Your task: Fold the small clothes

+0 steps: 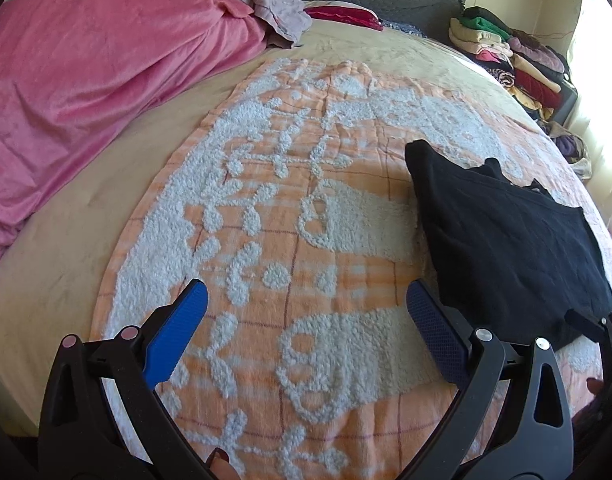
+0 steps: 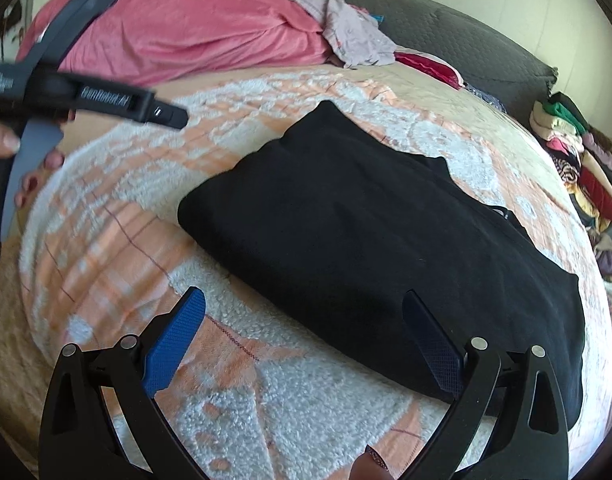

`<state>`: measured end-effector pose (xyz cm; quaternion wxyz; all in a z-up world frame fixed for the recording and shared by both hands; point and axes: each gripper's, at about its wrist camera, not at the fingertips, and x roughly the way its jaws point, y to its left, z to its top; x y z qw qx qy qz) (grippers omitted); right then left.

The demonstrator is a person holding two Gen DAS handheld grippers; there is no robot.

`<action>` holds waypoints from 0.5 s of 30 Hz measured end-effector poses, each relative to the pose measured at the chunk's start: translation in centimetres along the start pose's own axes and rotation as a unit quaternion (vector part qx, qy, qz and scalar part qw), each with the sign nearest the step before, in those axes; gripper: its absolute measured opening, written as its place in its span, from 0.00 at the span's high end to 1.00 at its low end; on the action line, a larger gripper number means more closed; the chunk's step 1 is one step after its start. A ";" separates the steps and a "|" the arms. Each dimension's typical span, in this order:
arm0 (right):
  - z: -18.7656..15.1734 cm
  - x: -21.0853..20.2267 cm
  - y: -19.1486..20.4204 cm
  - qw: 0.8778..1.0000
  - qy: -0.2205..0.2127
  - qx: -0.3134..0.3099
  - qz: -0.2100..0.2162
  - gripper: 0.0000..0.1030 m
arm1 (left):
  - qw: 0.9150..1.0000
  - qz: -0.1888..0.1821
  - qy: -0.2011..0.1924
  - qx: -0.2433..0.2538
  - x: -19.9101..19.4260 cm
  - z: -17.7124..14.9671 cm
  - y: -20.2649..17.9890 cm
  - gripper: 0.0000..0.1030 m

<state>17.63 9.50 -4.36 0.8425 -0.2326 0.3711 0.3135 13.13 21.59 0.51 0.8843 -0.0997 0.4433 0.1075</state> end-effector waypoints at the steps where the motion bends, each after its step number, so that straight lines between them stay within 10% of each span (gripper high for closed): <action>1: 0.0 0.3 0.3 1.000 0.002 -0.007 -0.005 0.05 | 1.000 0.000 0.001 0.000 0.2 0.2 -0.1 0.09; 15: 1.5 4.0 1.6 0.994 -0.015 -0.077 -0.081 0.05 | 1.000 -0.005 -0.001 0.009 2.2 2.8 -1.7 0.09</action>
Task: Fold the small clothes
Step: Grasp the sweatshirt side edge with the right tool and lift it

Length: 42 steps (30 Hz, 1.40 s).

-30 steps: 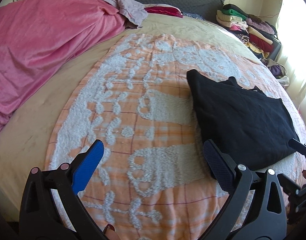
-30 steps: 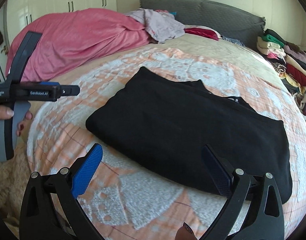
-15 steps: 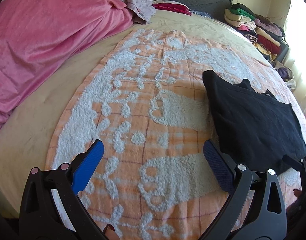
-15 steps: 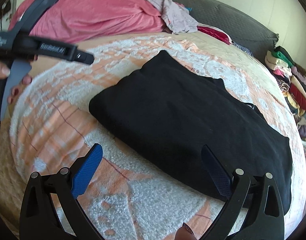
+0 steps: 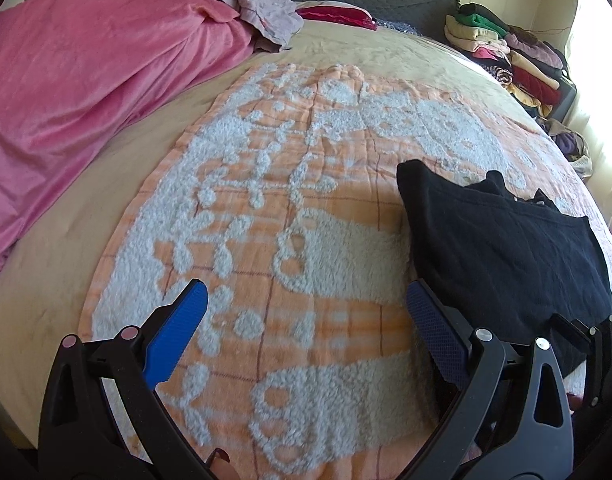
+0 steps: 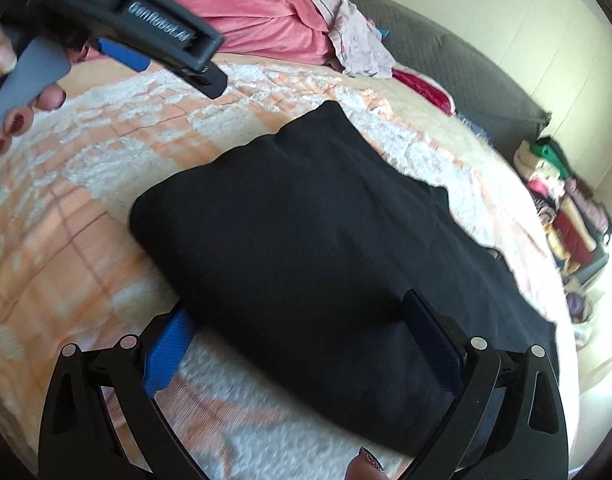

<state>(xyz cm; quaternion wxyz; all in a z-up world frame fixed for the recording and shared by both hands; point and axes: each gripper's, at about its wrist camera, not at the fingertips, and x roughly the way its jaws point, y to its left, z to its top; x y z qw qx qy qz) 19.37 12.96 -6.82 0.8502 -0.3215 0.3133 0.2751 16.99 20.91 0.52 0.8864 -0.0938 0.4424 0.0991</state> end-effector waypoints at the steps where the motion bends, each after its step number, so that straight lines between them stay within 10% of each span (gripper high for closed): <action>1: 0.1 0.1 0.2 1.000 -0.003 -0.009 -0.007 0.05 | 1.000 -0.001 0.000 0.000 0.1 0.2 -0.1 0.09; 6: 0.4 0.3 0.6 0.998 -0.024 -0.035 -0.037 0.07 | 1.000 -0.007 0.004 0.000 1.0 1.3 -0.7 0.09; 17: 0.1 -1.6 -2.3 0.997 -0.068 0.031 0.022 0.86 | 0.995 -0.089 0.046 -0.022 3.8 3.2 -3.4 0.09; 32: -1.0 -5.1 -6.4 0.983 -0.113 0.132 0.058 0.89 | 0.978 -0.188 0.072 -0.047 5.3 4.9 -8.9 0.14; 37: -1.6 -6.1 -7.4 0.979 -0.125 0.154 0.051 0.90 | 0.976 -0.201 0.077 -0.033 5.0 5.1 -11.0 0.57; 42: -2.3 -7.1 -8.3 0.975 -0.133 0.174 0.044 0.90 | 0.978 -0.199 0.061 -0.017 3.8 5.5 -12.6 0.77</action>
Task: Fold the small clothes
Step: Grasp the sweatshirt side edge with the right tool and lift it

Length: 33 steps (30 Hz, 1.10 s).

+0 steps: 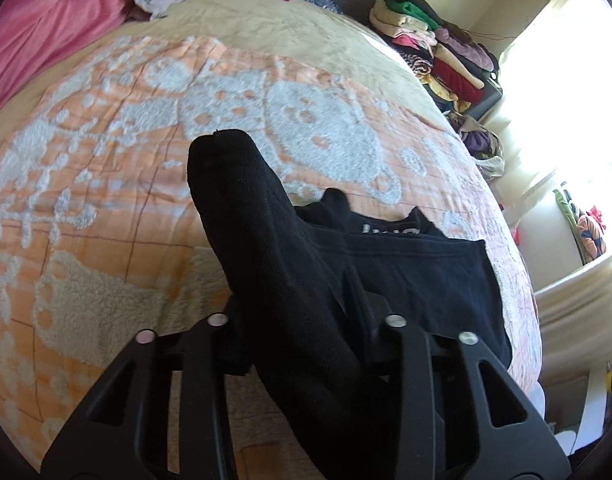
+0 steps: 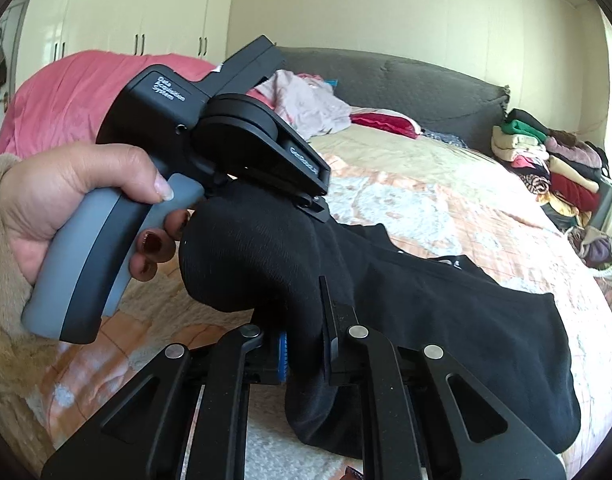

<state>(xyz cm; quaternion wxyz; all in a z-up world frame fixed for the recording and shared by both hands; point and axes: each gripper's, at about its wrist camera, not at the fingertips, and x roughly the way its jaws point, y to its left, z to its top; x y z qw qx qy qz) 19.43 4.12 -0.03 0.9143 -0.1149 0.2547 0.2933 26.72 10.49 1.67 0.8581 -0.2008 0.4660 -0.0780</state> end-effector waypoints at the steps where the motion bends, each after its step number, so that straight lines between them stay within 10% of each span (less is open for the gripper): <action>1: 0.0 -0.2 -0.1 1.000 -0.002 0.002 -0.001 0.90 | 1.000 0.000 -0.003 0.004 -0.1 0.1 -0.4 0.78; 33: -3.5 -8.6 -9.1 0.986 -0.050 0.151 -0.050 0.91 | 0.994 -0.030 -0.008 0.100 2.8 0.8 -15.6 0.78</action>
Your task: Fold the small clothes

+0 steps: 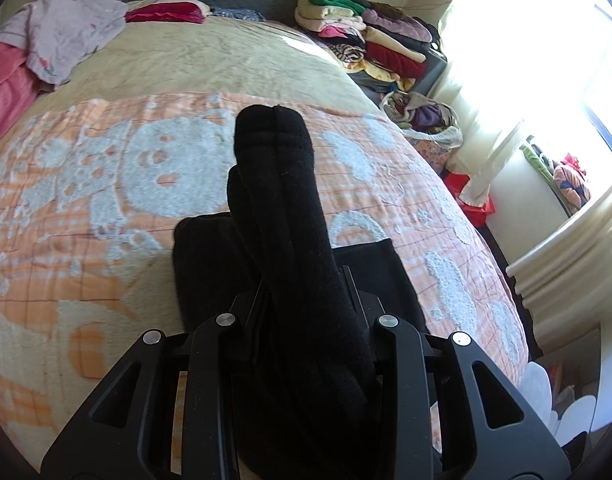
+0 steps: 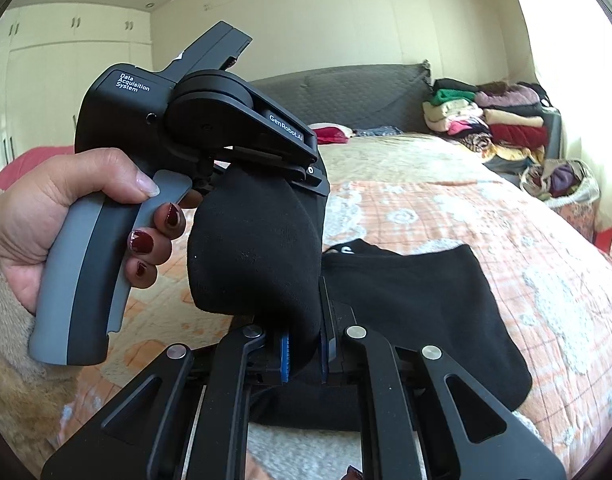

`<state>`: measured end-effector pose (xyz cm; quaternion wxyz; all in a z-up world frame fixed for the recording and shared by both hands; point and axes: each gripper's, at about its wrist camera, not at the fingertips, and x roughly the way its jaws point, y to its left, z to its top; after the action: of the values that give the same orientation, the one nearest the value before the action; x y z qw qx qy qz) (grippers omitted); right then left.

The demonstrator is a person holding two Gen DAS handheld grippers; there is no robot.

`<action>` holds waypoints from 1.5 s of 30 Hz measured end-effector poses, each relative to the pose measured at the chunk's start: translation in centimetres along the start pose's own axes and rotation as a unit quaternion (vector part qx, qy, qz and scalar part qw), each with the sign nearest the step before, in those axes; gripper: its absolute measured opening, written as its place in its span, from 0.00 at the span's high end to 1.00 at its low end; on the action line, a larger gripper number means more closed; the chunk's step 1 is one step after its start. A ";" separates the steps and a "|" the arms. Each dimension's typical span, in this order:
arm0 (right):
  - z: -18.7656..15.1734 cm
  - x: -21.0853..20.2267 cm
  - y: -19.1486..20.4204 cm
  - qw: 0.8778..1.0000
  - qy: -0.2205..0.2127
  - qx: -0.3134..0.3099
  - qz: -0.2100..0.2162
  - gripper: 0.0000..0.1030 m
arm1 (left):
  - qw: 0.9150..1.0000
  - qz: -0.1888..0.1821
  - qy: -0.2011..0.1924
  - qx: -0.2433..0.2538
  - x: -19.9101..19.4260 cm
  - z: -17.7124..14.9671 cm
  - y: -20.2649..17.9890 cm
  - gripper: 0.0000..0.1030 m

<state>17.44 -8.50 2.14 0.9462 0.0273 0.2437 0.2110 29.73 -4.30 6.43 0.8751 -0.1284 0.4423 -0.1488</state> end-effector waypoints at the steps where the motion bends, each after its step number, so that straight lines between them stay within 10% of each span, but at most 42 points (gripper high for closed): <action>1: 0.0 0.0 -0.3 1.000 0.001 0.003 -0.001 0.91 | 1.000 -0.001 0.002 0.001 0.4 0.0 -0.4 0.78; 32: -3.0 0.1 -6.8 0.994 0.044 0.094 -0.021 0.91 | 0.997 0.004 0.068 0.034 8.3 -1.1 -6.4 0.70; 39: -3.8 -0.1 -8.0 0.991 0.049 0.125 -0.021 0.91 | 0.997 -0.034 0.063 0.031 8.8 -1.1 -7.0 0.48; 45: -5.5 0.0 -11.2 0.975 0.059 0.212 -0.003 0.89 | 0.997 -0.044 0.053 0.028 7.9 -1.1 -6.8 0.48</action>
<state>19.14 -18.95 -4.38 0.9034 0.2139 0.3387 0.1529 32.30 -13.62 2.44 0.8463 -0.1152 0.4778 -0.2055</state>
